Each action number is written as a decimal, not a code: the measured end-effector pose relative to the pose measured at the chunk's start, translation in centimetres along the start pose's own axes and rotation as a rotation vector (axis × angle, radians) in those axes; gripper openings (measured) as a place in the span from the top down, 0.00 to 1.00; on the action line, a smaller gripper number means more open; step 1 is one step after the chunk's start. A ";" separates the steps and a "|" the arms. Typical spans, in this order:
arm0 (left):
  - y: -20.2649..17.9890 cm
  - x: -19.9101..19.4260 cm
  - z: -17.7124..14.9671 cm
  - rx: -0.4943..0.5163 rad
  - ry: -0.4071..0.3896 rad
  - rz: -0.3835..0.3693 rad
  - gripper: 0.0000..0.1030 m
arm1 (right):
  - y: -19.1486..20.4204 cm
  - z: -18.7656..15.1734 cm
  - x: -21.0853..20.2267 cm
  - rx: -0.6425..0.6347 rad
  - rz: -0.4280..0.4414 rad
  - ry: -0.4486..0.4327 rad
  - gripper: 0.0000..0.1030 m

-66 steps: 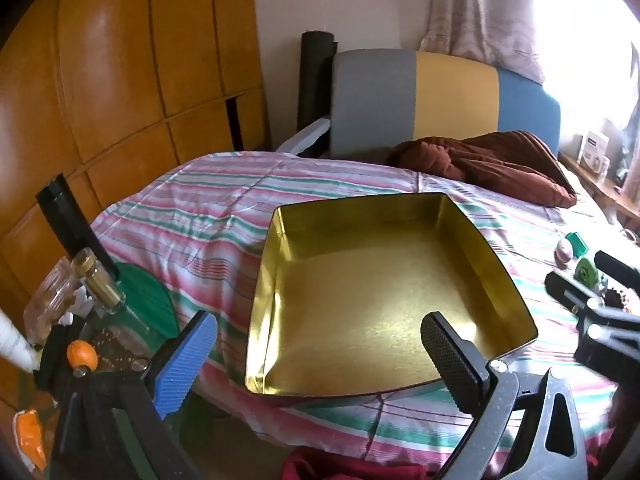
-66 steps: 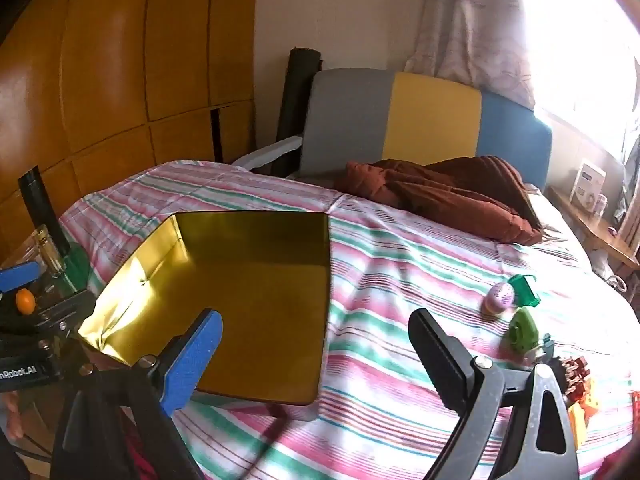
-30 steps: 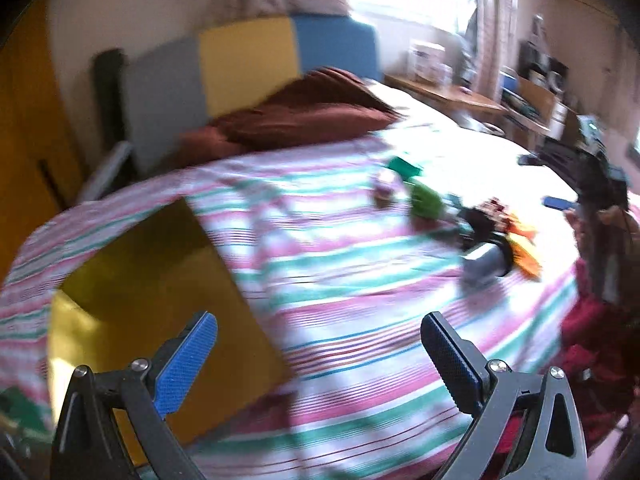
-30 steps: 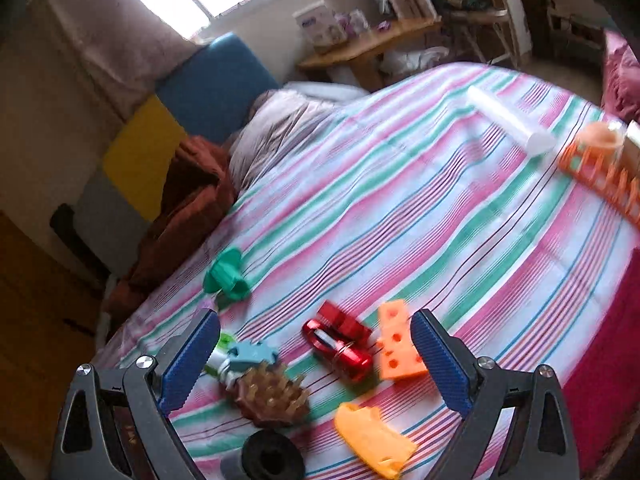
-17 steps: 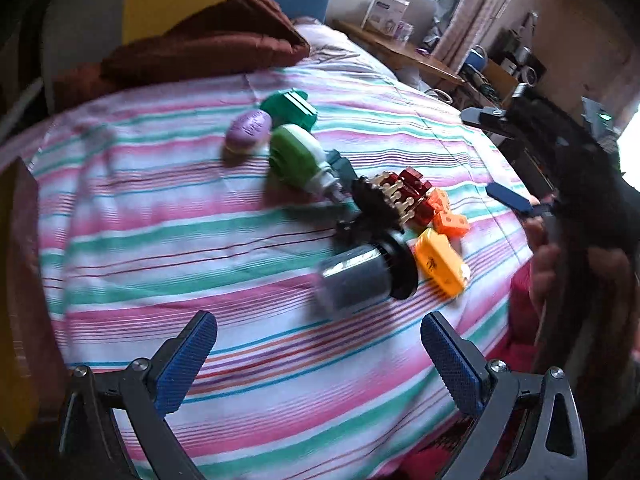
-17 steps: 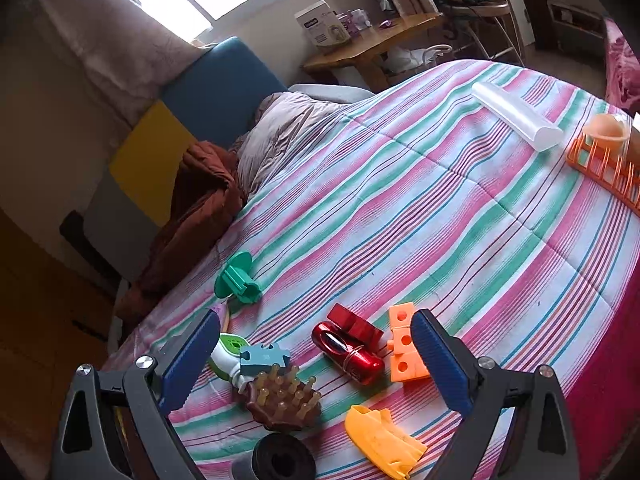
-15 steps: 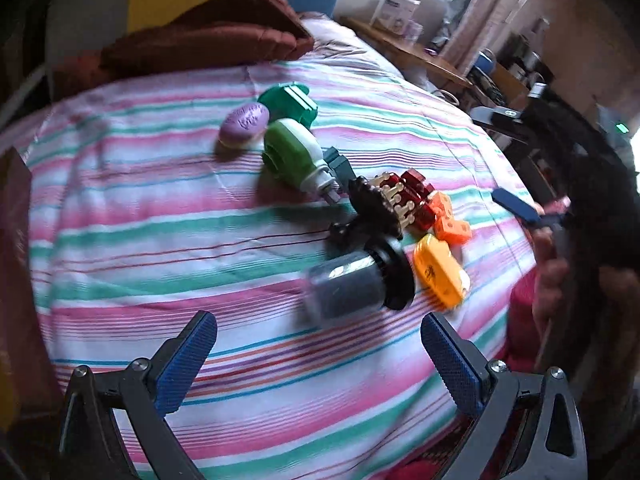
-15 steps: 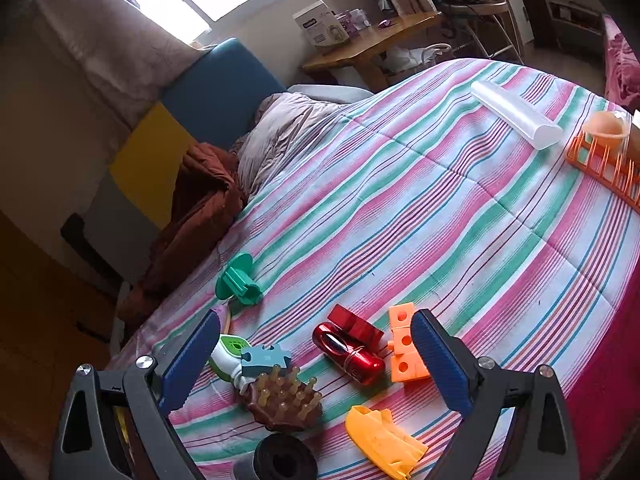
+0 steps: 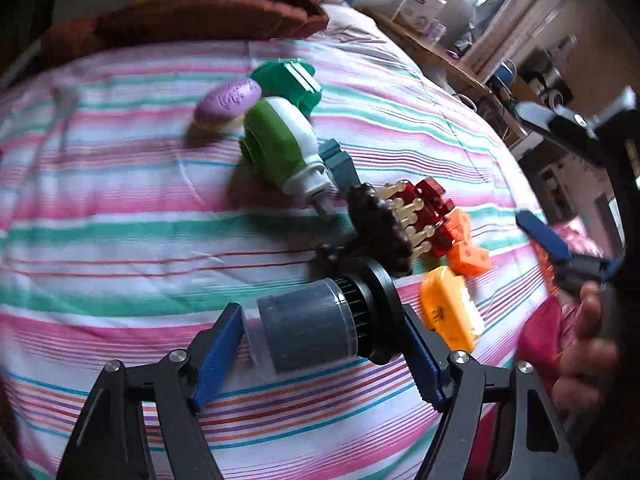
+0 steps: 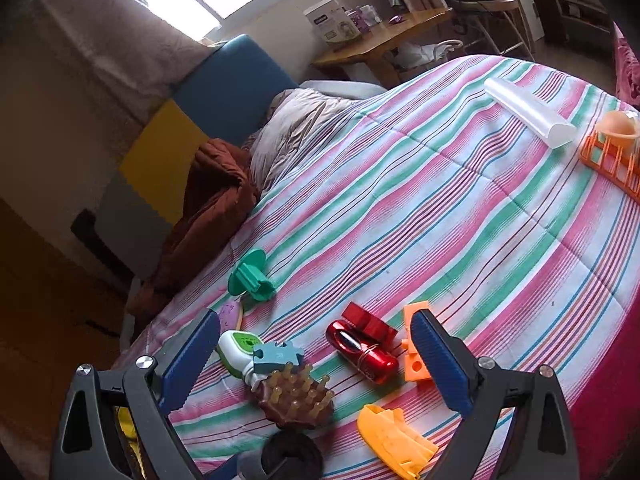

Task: Organize rigid objects
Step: 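Grasp the dark grey cylinder with the left tool while the right tool grasps the brown spiky brush, then carry the grey cylinder to the gold tray and release it with the left tool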

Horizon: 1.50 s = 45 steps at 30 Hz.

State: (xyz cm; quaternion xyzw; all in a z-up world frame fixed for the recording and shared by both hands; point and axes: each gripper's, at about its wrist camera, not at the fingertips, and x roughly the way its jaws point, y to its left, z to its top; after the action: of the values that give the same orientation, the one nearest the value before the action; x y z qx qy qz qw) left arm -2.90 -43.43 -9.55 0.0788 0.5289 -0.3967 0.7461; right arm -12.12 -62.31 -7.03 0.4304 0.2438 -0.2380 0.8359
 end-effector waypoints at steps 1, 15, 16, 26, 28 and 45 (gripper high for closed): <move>0.1 -0.5 -0.4 0.035 -0.023 0.011 0.26 | 0.1 0.0 0.1 -0.001 0.015 0.009 0.05; 6.0 -5.4 -5.8 0.130 -0.090 0.084 0.26 | 5.6 -4.3 4.5 -0.322 0.016 0.282 0.05; 6.2 -5.6 -5.9 0.128 -0.094 0.087 0.26 | 5.9 -4.7 4.7 -0.344 -0.001 0.294 0.05; 7.3 -6.1 -6.2 0.097 -0.116 0.082 0.26 | 7.0 -6.8 6.6 -0.546 -0.207 0.334 0.33; 7.2 -6.2 -6.3 0.114 -0.120 0.091 0.27 | 6.8 -6.5 6.2 -0.540 -0.206 0.318 0.57; 9.3 -13.1 -6.6 0.079 -0.242 0.091 0.27 | 7.7 -7.6 6.5 -0.496 -0.016 0.465 0.57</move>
State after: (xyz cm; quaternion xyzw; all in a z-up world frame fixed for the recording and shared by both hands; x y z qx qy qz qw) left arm -3.10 -26.97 -4.08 0.0836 0.4148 -0.3895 0.8181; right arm -3.96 -53.25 -10.27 0.2548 0.4815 -0.0736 0.8353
